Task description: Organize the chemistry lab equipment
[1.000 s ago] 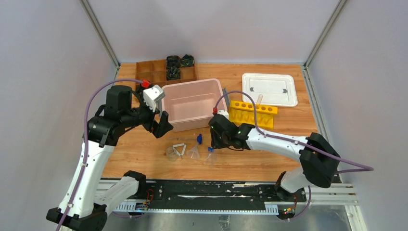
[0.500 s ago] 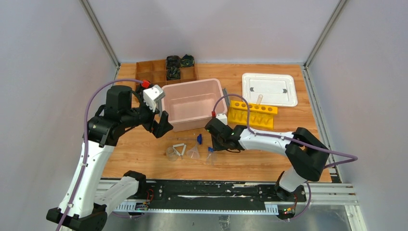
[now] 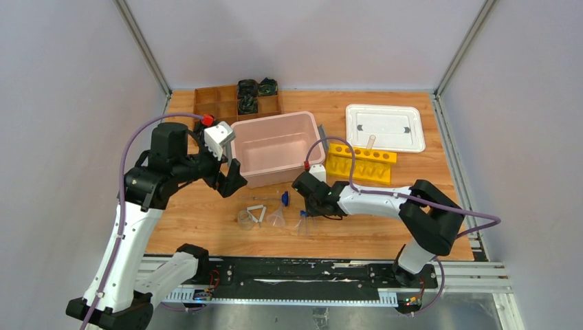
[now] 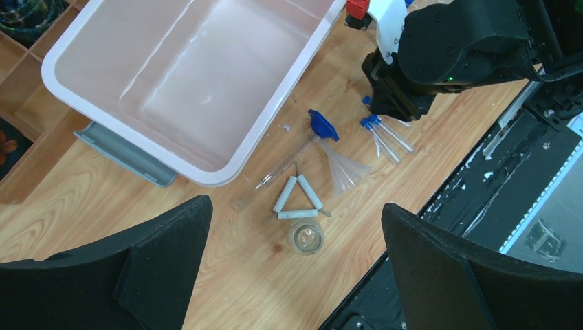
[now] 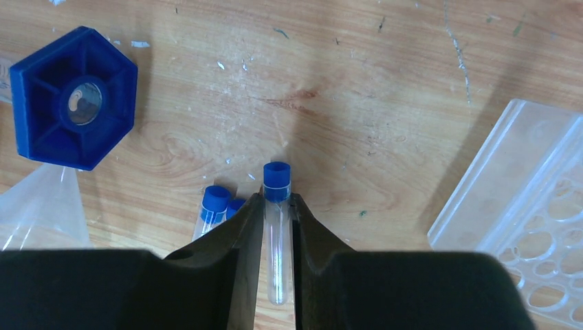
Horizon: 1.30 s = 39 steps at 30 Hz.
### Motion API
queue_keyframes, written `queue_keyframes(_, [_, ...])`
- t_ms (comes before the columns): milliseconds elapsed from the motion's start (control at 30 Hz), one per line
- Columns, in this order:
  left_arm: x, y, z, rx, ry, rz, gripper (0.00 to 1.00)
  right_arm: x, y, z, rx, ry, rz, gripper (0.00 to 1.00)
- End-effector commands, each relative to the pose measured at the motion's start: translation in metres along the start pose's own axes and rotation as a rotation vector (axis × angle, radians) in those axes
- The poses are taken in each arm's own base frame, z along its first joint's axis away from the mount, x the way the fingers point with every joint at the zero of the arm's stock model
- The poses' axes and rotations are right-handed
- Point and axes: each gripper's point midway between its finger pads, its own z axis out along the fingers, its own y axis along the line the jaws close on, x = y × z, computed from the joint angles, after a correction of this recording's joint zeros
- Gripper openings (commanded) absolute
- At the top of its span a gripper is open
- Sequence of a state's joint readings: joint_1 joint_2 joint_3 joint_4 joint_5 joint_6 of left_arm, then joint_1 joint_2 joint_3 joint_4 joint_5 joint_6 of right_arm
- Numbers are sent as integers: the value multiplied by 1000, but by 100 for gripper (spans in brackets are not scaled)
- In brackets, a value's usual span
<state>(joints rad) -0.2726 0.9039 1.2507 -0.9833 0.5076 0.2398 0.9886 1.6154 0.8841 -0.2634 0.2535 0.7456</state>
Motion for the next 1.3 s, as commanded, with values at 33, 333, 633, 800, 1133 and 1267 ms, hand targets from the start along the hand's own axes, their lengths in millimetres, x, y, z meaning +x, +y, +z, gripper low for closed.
queue_keyframes(33, [-6,-2,-6,-6,-25,36,100,27,-24,12,111,52,-28,24])
queue_keyframes(333, [-12,-10,-9,29,-48,18,100,-27,-17,-49,44,-123,29,0])
queue_keyframes(633, [-18,-29,-8,123,-69,-72,100,-131,46,-178,-268,-484,94,0])
queue_keyframes(800, [-30,-41,-5,186,-124,-189,100,-176,99,-238,-448,-690,130,0])
queue_keyframes(1133, [-36,-59,0,303,-179,-315,86,-197,160,-276,-624,-803,176,0])
queue_keyframes(1267, [-33,-57,7,315,-178,-319,71,-198,171,-282,-665,-811,194,0])
